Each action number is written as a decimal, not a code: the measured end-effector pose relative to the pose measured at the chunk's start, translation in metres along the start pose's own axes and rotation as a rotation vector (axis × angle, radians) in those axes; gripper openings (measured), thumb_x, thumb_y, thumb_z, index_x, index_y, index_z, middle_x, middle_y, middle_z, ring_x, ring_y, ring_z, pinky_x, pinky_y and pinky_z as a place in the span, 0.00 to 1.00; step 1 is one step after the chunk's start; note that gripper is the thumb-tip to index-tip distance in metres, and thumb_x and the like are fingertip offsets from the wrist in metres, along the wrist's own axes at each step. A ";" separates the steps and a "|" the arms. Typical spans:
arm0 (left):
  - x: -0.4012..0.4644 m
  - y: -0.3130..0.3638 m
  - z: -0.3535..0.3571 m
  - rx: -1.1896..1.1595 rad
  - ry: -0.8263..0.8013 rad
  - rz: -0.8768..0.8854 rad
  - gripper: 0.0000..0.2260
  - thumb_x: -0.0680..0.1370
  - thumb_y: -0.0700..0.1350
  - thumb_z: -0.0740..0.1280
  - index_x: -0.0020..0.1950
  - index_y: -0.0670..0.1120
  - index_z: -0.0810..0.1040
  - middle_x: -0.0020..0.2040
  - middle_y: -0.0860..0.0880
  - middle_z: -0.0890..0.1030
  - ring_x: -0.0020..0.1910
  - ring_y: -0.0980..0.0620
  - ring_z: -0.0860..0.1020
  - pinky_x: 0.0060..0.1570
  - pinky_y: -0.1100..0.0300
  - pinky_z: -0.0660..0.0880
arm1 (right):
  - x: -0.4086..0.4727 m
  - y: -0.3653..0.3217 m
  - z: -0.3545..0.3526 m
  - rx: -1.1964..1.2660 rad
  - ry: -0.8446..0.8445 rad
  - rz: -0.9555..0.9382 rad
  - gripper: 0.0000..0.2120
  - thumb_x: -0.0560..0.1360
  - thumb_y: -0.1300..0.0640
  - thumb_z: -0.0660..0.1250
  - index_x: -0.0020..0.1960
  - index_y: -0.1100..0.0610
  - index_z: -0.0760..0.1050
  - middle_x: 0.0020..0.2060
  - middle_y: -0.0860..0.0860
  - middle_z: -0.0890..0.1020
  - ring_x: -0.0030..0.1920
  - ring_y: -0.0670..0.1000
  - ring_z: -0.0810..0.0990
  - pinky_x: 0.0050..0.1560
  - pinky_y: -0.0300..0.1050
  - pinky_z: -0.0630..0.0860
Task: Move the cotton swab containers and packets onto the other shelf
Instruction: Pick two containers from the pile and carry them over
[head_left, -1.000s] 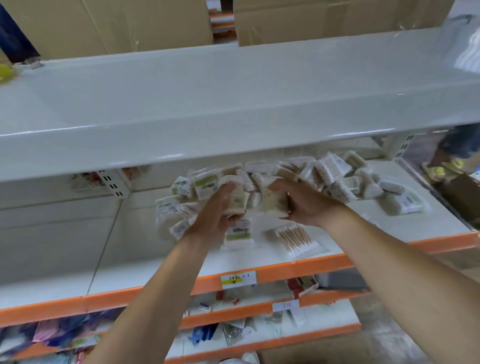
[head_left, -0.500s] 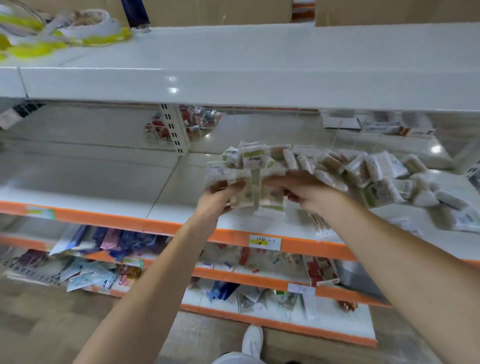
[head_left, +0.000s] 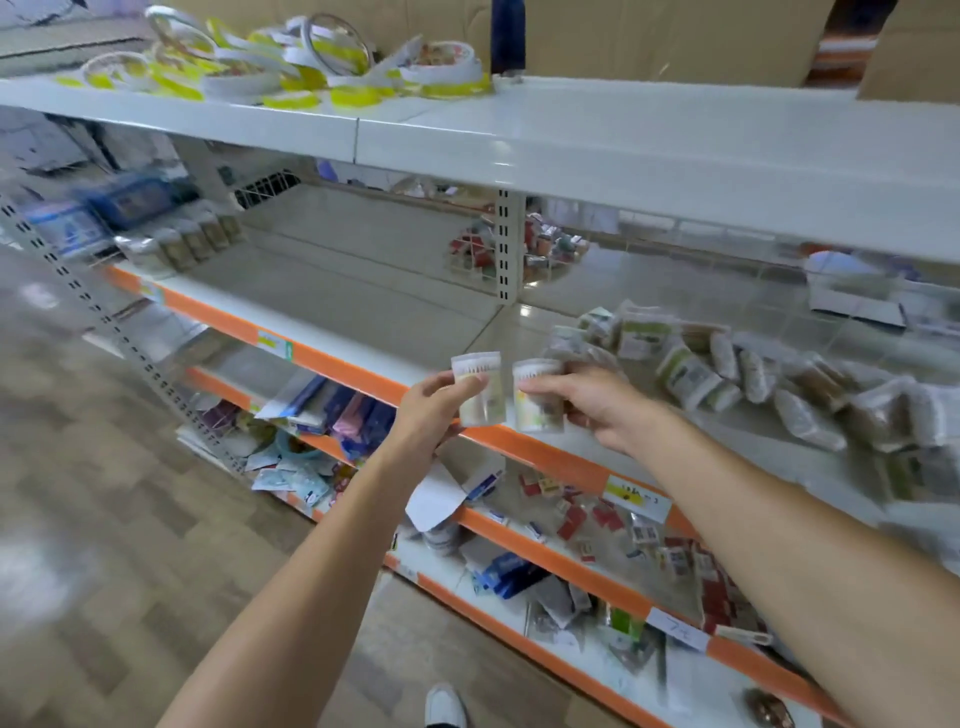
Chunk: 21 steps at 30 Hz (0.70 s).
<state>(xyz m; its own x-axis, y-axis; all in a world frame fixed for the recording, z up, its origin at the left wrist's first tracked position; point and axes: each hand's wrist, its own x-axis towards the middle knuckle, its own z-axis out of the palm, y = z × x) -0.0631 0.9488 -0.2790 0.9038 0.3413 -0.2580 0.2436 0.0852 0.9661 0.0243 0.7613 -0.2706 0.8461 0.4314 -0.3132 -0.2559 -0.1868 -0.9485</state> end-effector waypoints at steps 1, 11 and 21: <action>0.000 0.000 -0.011 0.002 0.019 0.000 0.20 0.68 0.57 0.77 0.55 0.50 0.82 0.51 0.45 0.86 0.47 0.45 0.84 0.52 0.48 0.80 | 0.004 -0.002 0.011 -0.013 -0.016 0.007 0.17 0.66 0.53 0.81 0.54 0.53 0.83 0.47 0.47 0.88 0.54 0.50 0.85 0.60 0.50 0.77; 0.017 -0.006 -0.159 0.011 0.227 0.036 0.13 0.73 0.54 0.75 0.53 0.50 0.83 0.49 0.50 0.86 0.48 0.50 0.84 0.50 0.52 0.80 | 0.065 -0.036 0.157 -0.016 -0.183 0.056 0.12 0.68 0.64 0.79 0.50 0.59 0.82 0.38 0.52 0.86 0.31 0.44 0.84 0.27 0.34 0.75; 0.019 -0.014 -0.297 -0.045 0.394 0.004 0.09 0.74 0.48 0.75 0.51 0.47 0.82 0.38 0.55 0.85 0.33 0.63 0.82 0.29 0.67 0.75 | 0.117 -0.048 0.303 -0.012 -0.360 0.067 0.12 0.67 0.64 0.79 0.50 0.56 0.85 0.42 0.52 0.88 0.40 0.48 0.86 0.30 0.35 0.78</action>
<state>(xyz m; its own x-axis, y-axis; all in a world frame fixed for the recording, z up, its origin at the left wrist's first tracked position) -0.1542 1.2321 -0.2954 0.6983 0.6741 -0.2406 0.2168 0.1212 0.9687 -0.0065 1.0877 -0.2765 0.6080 0.7008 -0.3732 -0.2977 -0.2345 -0.9254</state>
